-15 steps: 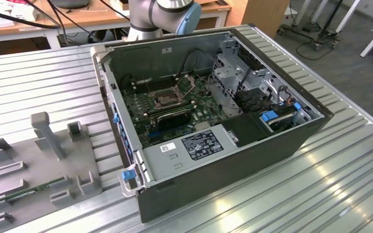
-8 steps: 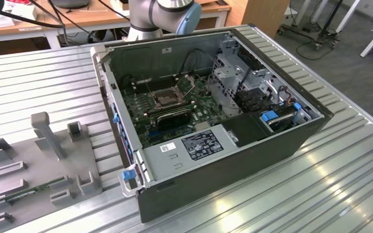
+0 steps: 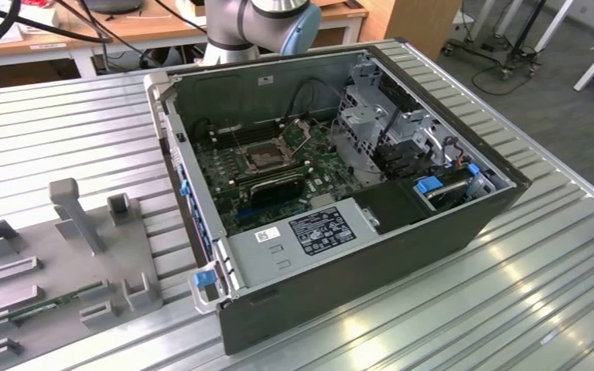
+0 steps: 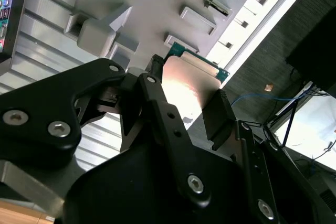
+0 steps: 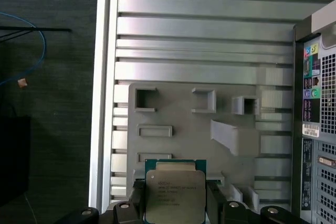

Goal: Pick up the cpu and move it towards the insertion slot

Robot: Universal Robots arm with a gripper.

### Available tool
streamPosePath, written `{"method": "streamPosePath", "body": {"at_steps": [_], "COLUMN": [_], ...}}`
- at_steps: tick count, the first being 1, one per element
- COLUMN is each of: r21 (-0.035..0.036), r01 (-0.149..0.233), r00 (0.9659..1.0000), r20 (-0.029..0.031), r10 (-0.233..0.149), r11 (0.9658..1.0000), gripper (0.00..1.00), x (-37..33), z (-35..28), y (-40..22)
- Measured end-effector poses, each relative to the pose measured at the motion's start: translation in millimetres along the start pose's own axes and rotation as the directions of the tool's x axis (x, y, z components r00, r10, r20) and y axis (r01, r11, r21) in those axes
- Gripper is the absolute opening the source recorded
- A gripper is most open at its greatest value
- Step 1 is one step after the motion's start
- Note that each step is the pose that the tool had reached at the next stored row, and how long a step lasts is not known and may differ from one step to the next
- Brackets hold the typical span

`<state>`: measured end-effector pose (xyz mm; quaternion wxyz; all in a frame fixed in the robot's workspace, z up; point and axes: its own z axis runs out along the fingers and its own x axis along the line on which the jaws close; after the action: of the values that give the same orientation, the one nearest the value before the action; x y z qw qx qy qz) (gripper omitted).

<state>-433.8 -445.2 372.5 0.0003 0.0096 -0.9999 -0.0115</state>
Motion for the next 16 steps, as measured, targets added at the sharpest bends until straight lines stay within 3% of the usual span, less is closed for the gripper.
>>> {"method": "streamPosePath", "body": {"at_steps": [16], "r21": [0.0000], "r01": [0.000], "r00": [1.0000], "r20": [0.0000], "r10": [0.000], "r11": [1.0000], "gripper": [0.55], "x": [-24.7], "z": [0.0], "y": [-0.5]}}
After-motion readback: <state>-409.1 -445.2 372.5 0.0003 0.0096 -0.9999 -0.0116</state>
